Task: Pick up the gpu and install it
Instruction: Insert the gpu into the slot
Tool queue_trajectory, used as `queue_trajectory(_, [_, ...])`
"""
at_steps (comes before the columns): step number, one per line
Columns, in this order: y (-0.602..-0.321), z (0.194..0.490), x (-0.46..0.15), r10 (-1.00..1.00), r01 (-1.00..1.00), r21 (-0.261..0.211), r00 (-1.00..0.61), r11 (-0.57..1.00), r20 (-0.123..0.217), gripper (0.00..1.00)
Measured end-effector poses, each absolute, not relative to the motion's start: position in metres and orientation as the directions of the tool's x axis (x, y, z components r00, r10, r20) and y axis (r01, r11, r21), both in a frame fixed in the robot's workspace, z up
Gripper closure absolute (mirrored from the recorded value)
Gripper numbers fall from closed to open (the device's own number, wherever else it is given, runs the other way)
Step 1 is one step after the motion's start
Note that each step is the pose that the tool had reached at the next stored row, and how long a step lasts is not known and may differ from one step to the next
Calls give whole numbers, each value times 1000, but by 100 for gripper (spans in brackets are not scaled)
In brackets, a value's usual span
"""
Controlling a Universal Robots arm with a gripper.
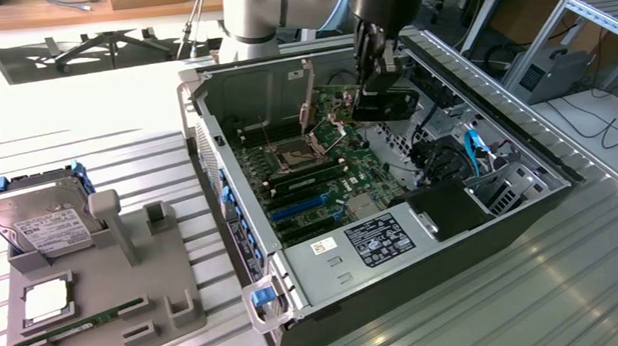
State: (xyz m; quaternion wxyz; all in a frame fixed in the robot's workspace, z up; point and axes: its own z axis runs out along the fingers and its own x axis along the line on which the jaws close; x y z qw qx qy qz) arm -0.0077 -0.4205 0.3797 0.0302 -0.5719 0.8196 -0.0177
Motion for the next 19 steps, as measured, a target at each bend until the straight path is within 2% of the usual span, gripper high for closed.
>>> queue_trajectory(19, [-421, 380, -8, -969, -967, -64, -244, 245, -29, 73])
